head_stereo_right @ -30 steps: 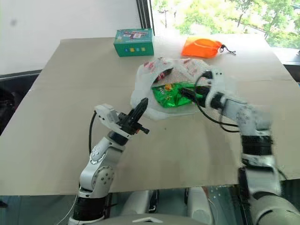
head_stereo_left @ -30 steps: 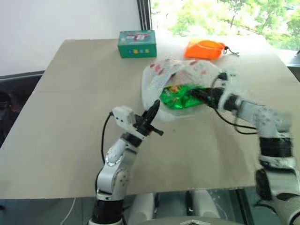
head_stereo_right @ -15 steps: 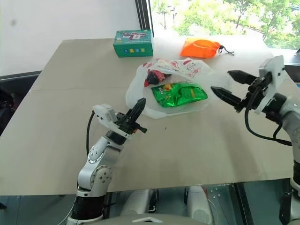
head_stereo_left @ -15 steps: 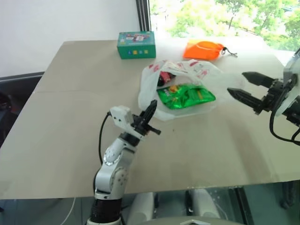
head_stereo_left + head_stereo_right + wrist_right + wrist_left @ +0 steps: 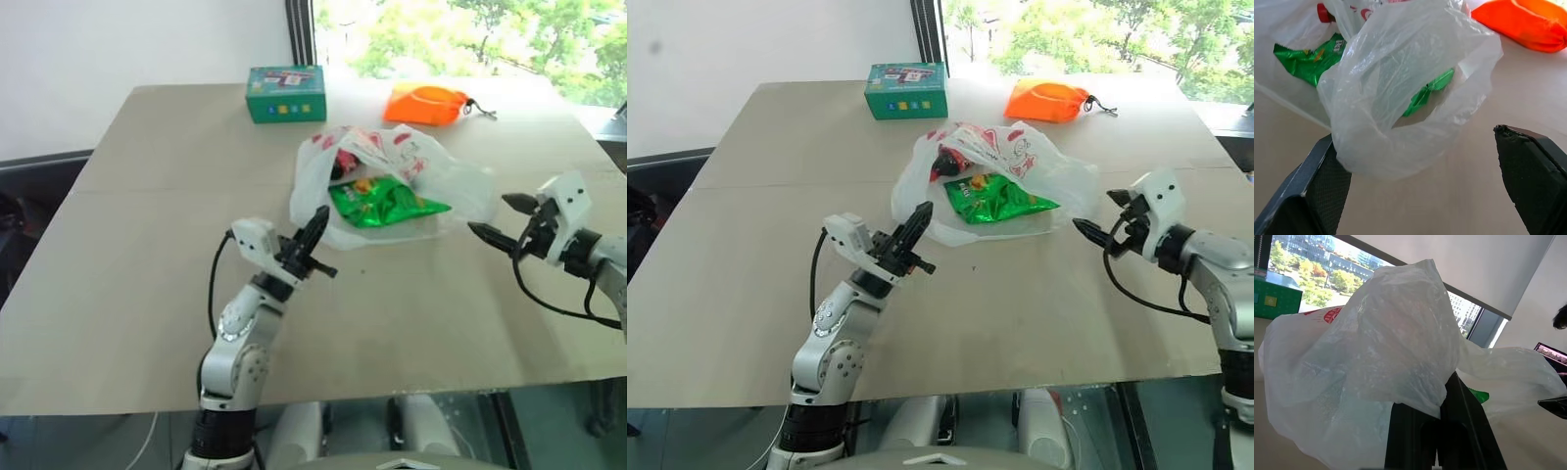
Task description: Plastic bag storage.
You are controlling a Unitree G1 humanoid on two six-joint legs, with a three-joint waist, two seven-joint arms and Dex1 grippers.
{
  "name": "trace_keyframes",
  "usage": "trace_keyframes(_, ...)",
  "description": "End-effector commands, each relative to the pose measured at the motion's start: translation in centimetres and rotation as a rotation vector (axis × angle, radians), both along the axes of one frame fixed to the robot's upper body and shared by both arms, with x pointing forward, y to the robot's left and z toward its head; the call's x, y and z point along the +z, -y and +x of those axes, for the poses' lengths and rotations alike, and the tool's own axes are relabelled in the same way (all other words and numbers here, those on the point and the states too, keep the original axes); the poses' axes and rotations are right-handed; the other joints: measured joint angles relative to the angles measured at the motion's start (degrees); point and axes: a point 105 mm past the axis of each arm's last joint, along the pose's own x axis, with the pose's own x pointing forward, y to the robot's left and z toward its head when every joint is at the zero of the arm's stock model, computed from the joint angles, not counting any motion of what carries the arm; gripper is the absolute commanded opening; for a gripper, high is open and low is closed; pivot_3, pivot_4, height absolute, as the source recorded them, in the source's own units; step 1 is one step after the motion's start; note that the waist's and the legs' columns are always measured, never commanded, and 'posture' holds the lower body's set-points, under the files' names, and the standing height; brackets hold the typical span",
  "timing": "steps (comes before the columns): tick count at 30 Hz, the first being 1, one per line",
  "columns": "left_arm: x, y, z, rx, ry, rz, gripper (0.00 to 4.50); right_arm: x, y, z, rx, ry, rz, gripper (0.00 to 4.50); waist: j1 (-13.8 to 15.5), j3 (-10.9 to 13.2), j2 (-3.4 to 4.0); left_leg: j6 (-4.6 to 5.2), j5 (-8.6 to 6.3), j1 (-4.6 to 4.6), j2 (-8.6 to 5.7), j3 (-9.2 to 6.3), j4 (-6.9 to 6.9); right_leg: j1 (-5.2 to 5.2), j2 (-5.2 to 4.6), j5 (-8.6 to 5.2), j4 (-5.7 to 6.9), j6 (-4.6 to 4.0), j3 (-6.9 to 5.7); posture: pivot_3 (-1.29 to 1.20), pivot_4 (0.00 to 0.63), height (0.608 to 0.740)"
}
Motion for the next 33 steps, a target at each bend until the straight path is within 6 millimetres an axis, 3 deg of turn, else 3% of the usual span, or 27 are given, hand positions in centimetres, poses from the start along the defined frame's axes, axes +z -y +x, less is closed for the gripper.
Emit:
trace_keyframes(1,1.0,-0.3,0.0,0.013,0.05,0.002,0.0,1.8,-0.3,0.7,0.0,0.093,-0.008,3.64,0.0,0.0,0.0,0.0,0.0,0.0,0.0,0.0,0.0,0.0,0.0,0.0,0.0,0.0,0.0,0.0,0.15,0.74)
trace_keyframes(6,1.4,-1.0,0.6,0.043,0.058,0.004,0.0,3.0,-0.3,1.3,-0.012,0.111,0.041,1.21,0.2,0.0,0.0,-0.01,0.01,-0.02,0.0,-0.01,0.01,0.0,-0.01,0.0,0.0,0.0,-0.01,0.0,0.15,0.74)
trace_keyframes(8,2.1,-1.8,1.4,0.077,0.072,-0.003,0.0,4.6,-0.5,1.6,-0.014,0.141,0.12,0.23,0.2,0.0,0.0,-0.02,0.01,-0.01,0.0,-0.01,0.02,0.0,0.0,0.0,0.0,0.0,-0.01,0.0,0.15,0.74)
trace_keyframes(9,2.9,-2.3,2.1,0.097,0.083,-0.011,0.0,5.8,-0.6,1.9,-0.018,0.161,0.175,0.08,0.2,0.0,0.0,-0.02,0.01,-0.01,0.0,-0.01,0.03,0.0,0.0,0.0,0.02,0.0,-0.01,0.0,0.15,0.74)
trace_keyframes(12,5.4,-3.3,4.1,0.139,0.121,-0.012,0.0,8.8,-1.0,2.7,-0.029,0.232,0.294,0.08,0.1,0.0,-0.03,-0.01,0.01,-0.02,-0.01,-0.04,0.23,-0.02,0.01,0.0,0.26,0.0,-0.02,0.0,0.15,0.74)
trace_keyframes(14,8.2,-4.1,5.6,0.157,0.167,-0.028,0.0,11.9,-1.2,3.6,-0.043,0.306,0.407,0.08,0.0,0.1,-0.07,0.0,0.0,-0.01,-0.02,-0.06,0.36,-0.02,0.02,0.0,0.44,0.0,-0.04,0.0,0.15,0.74)
trace_keyframes(18,15.9,-6.7,9.1,0.221,0.251,-0.052,0.0,18.7,-0.2,5.3,-0.082,0.442,0.683,0.08,-0.2,0.3,-0.29,-0.01,0.01,-0.07,-0.07,-0.05,0.49,-0.1,0.02,0.0,0.65,0.0,-0.04,0.0,0.15,0.74)
trace_keyframes(20,18.9,-7.8,9.9,0.237,0.297,-0.055,0.0,20.7,0.8,5.8,-0.095,0.478,0.769,0.08,-0.2,0.4,-0.34,-0.05,0.04,-0.17,-0.08,-0.05,0.49,-0.23,0.02,0.0,0.7,0.0,-0.09,0.0,0.15,0.74)
trace_keyframes(23,21.7,-8.7,10.5,0.248,0.332,-0.045,0.0,22.2,1.9,6.3,-0.118,0.52,0.802,0.08,-0.1,0.3,-0.33,-0.27,0.16,-0.2,-0.1,-0.01,0.08,-0.19,-0.03,-0.03,0.48,0.05,-0.11,0.0,0.15,0.74)
trace_keyframes(26,22.9,-9.2,10.8,0.251,0.361,0.007,0.0,22.3,1.7,6.6,-0.097,0.525,0.776,0.08,-0.6,0.4,-0.33,-0.3,0.17,-0.35,-0.19,0.09,-0.28,-0.35,-0.16,-0.03,0.11,0.08,-0.11,0.0,0.15,0.74)
trace_keyframes(30,21.2,-8.9,10.9,0.23,0.354,0.083,0.0,20.5,1.3,7.0,-0.094,0.488,0.731,0.08,-1.8,0.4,-0.33,-0.41,0.23,-1.09,-0.16,0.04,-0.41,-1.09,-0.19,-0.02,-0.12,0.13,-0.26,0.0,0.15,0.74)
trace_keyframes(33,20.2,-8.9,11.0,0.231,0.329,0.079,0.0,20.2,1.1,6.9,-0.083,0.482,0.731,0.08,-2.2,0.3,-0.31,-0.46,0.26,-1.09,-0.17,0.06,-0.42,-1.2,-0.26,-0.03,-0.06,0.12,-0.3,0.0,0.15,0.74)
